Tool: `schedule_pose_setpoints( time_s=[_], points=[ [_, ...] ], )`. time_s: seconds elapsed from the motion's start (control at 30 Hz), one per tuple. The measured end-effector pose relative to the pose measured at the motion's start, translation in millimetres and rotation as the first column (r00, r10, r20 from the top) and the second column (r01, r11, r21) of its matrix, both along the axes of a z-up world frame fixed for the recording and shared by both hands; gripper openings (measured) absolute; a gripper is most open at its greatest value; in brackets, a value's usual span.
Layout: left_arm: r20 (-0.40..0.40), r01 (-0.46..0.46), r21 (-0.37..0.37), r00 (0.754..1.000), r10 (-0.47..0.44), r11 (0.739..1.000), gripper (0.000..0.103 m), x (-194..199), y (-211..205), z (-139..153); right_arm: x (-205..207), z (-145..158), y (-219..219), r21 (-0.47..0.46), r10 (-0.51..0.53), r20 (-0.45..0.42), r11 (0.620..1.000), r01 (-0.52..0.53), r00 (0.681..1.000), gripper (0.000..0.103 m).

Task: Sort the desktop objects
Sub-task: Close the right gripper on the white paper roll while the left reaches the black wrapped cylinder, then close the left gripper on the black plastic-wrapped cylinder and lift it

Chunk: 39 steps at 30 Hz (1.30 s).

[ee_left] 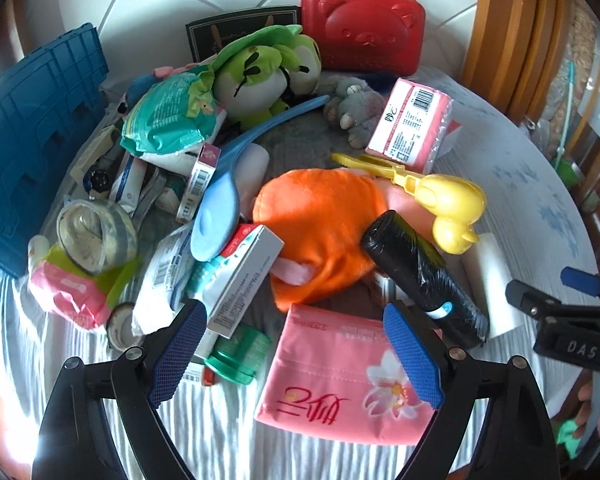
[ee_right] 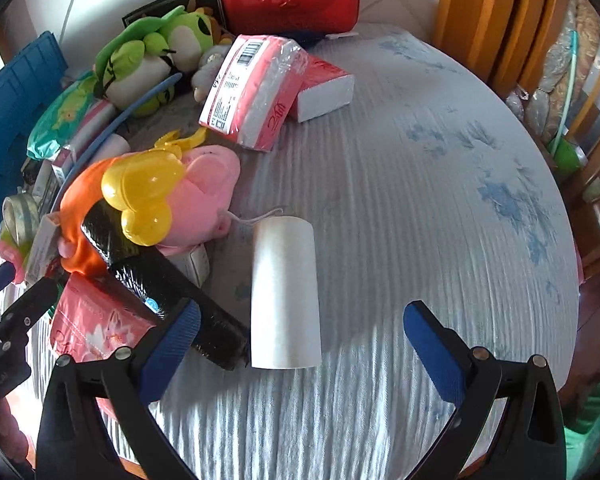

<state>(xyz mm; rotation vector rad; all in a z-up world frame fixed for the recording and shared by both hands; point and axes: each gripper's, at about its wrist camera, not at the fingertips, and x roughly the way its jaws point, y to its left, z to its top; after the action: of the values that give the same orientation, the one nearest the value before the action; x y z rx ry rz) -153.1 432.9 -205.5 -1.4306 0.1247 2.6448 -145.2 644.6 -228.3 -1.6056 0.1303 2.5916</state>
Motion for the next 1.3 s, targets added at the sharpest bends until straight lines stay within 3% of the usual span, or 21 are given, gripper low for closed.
schedule_pose_setpoints(
  time_s=[0.13, 0.2, 0.33, 0.43, 0.5, 0.63, 0.77, 0.93, 1.0, 1.07, 1.1, 1.13, 1.2, 1.3],
  points=[
    [-0.009, -0.059, 0.028, 0.998, 0.06, 0.998, 0.091, 2, 9, -1, -6, -7, 6, 0.0, 0.022, 0.015, 1.0, -0.022, 1.0, 0.103],
    [-0.005, -0.091, 0.01, 0.996, 0.091, 0.996, 0.091, 4, 16, -3, -14, -16, 11, -0.053, 0.043, 0.036, 0.998, -0.041, 0.998, 0.1],
    [0.001, -0.205, 0.006, 0.979, 0.205, 0.979, 0.09, 5, 32, -8, -35, -44, 10, -0.092, 0.194, 0.104, 0.978, -0.185, 0.975, 0.067],
    [0.013, -0.317, 0.03, 0.948, 0.317, 0.948, 0.088, 6, 56, -13, -42, -55, 20, -0.072, 0.322, 0.124, 0.946, -0.316, 0.939, 0.061],
    [0.027, -0.377, 0.061, 0.926, 0.376, 0.924, 0.087, 8, 75, -15, -45, -59, 32, -0.032, 0.404, 0.136, 0.915, -0.403, 0.905, 0.049],
    [0.039, -0.466, 0.031, 0.885, 0.465, 0.884, 0.087, 3, 115, -23, -56, -60, 59, -0.039, 0.485, 0.143, 0.874, -0.485, 0.863, 0.046],
    [0.08, -0.559, -0.005, 0.826, 0.558, 0.829, 0.086, -7, 128, -45, -64, -59, 65, -0.057, 0.55, 0.13, 0.835, -0.548, 0.825, 0.046],
    [-0.021, -0.586, -0.105, 0.809, 0.587, 0.804, 0.086, -12, 148, -53, -74, -59, 69, -0.093, 0.601, 0.088, 0.799, -0.595, 0.794, 0.046],
    [-0.027, -0.577, -0.094, 0.816, 0.577, 0.811, 0.085, -18, 153, -55, -80, -60, 72, -0.102, 0.608, 0.079, 0.793, -0.6, 0.79, 0.046],
    [0.023, -0.578, -0.064, 0.814, 0.58, 0.814, 0.081, -27, 153, -62, -85, -60, 75, -0.104, 0.612, 0.077, 0.79, -0.604, 0.787, 0.046],
    [0.059, -0.584, -0.043, 0.809, 0.585, 0.811, 0.076, -31, 150, -67, -87, -59, 78, -0.106, 0.61, 0.08, 0.792, -0.602, 0.788, 0.046],
    [0.091, -0.591, -0.032, 0.801, 0.591, 0.806, 0.064, -33, 147, -73, -89, -59, 81, -0.107, 0.609, 0.083, 0.792, -0.601, 0.789, 0.046],
    [0.092, -0.591, -0.063, 0.799, 0.594, 0.805, 0.051, -32, 146, -78, -92, -58, 84, -0.104, 0.614, 0.085, 0.789, -0.605, 0.785, 0.046],
    [0.085, -0.583, -0.061, 0.806, 0.586, 0.81, 0.051, -29, 146, -78, -92, -56, 85, -0.102, 0.617, 0.079, 0.787, -0.609, 0.783, 0.046]
  ],
)
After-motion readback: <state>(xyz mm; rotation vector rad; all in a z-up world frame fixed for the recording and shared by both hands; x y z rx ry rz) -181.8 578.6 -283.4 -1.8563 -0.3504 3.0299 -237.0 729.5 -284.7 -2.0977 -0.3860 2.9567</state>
